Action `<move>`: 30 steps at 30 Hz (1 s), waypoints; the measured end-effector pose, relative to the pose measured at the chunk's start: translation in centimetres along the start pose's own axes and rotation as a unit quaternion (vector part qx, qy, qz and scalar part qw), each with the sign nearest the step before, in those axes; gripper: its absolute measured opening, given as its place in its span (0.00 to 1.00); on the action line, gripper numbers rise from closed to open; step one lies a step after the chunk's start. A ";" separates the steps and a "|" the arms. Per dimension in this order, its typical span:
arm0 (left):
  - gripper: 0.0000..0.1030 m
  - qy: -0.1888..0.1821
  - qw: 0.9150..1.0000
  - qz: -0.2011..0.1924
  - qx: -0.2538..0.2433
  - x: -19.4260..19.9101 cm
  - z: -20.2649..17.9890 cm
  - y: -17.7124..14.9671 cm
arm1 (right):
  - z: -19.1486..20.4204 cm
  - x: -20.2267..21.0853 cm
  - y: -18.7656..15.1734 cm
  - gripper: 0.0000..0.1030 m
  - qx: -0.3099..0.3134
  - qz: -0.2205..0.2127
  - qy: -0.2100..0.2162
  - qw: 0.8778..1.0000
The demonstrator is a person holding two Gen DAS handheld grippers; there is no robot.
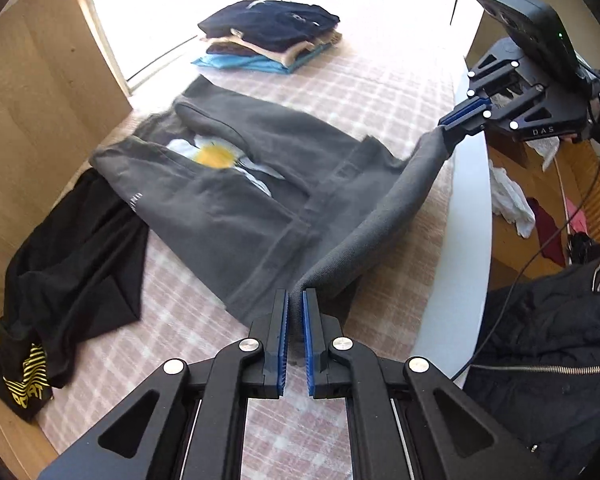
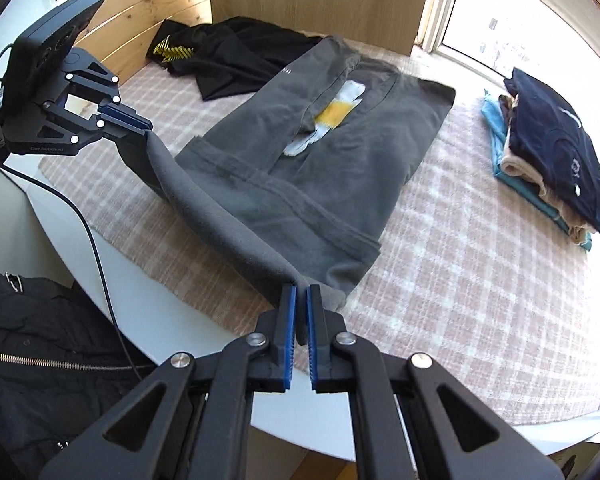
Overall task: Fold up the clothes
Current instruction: 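Lift the grey sweatshirt with both tools and carry it toward the clothes stack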
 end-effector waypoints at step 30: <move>0.03 0.021 0.996 0.055 0.068 -13.5 29.4 16.8 | -20.9 -19.3 27.5 0.02 -0.027 0.079 0.024 0.996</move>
Point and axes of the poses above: each gripper's, at about its wrist camera, not at the fingertips, and x roughly against the way its jaws point, z to its left, y to its top, the point moved 9 cm from there along -x, roughly the way its jaws point, and after that the axes turned 3 degrees about -x, right-handed, at the moved point
